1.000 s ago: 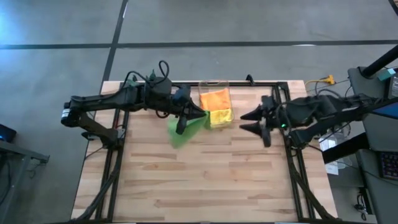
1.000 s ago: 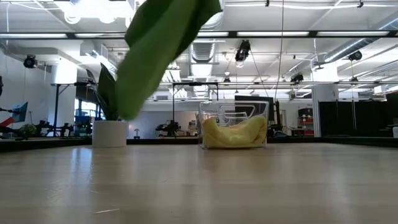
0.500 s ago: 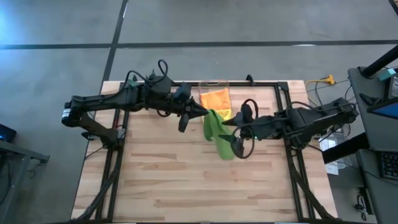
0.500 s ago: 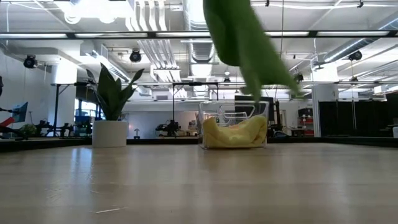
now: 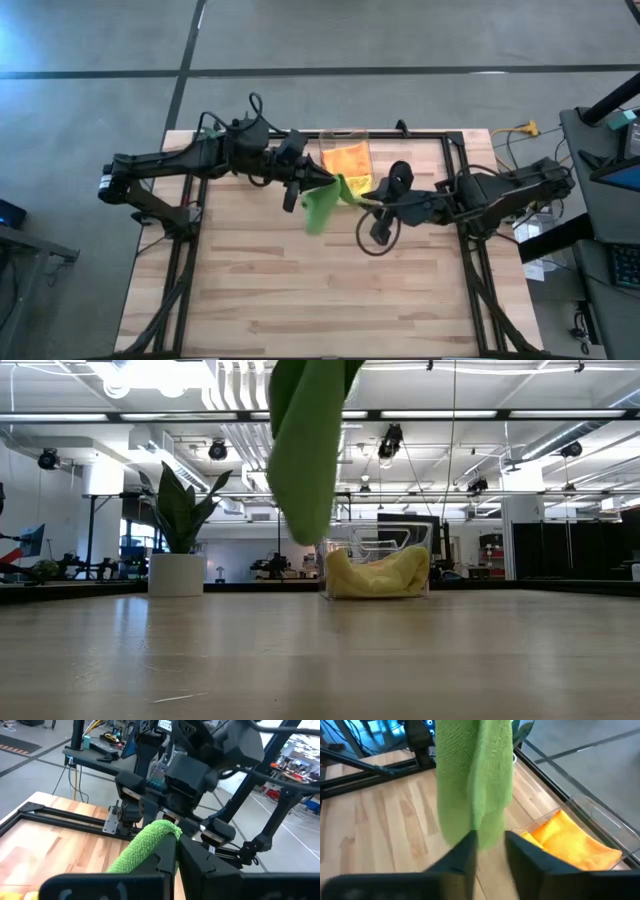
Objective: Fold microfiber towels
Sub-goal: Fold the green towel
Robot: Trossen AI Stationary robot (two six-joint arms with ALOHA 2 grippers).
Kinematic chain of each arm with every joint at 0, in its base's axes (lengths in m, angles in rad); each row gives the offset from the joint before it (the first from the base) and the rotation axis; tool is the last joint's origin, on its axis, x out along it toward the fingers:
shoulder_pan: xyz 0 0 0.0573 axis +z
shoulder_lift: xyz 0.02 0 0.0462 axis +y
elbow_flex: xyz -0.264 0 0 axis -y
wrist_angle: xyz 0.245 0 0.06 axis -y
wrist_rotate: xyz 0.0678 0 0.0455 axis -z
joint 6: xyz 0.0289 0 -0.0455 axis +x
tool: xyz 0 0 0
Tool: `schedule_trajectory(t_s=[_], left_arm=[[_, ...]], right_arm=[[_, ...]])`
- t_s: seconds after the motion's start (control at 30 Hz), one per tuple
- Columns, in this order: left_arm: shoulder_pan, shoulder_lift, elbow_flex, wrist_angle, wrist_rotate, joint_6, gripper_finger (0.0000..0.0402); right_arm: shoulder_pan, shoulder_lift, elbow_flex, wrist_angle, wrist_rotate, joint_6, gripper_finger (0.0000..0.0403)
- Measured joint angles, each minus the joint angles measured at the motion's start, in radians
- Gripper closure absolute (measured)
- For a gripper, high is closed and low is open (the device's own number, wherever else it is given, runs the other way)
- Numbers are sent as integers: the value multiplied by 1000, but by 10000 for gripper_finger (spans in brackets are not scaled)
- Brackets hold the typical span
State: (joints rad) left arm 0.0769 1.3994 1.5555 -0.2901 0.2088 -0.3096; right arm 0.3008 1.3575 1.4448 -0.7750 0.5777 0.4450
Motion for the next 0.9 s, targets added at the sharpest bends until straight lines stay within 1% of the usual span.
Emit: schedule_trajectory(t_s=[0.1, 0.13, 0.27, 0.37, 0.47, 0.57, 0.77, 0.9], left_arm=[[0, 0, -2, -5, 0, 1, 402], [0, 0, -3, -6, 0, 1, 402], [0, -2, -3, -5, 0, 3, 402], [0, -2, -3, -7, 0, 9, 402], [0, -2, -4, -6, 0, 10, 402], [0, -2, -5, -9, 0, 10, 402], [0, -2, -5, -9, 1, 10, 402], [0, -2, -3, -8, 1, 10, 402]], right_arm=[[0, -12, 0, -1, 0, -26, 373], [0, -17, 0, -1, 0, -33, 381], [0, -28, 0, 2, 0, -17, 390], [4, -33, 0, 14, -22, -31, 385], [23, -43, 0, 70, -36, -44, 360], [30, -55, 0, 105, -64, -39, 318], [28, -46, 0, 110, -107, 1, 226], [29, -11, 1, 104, -112, 14, 190]])
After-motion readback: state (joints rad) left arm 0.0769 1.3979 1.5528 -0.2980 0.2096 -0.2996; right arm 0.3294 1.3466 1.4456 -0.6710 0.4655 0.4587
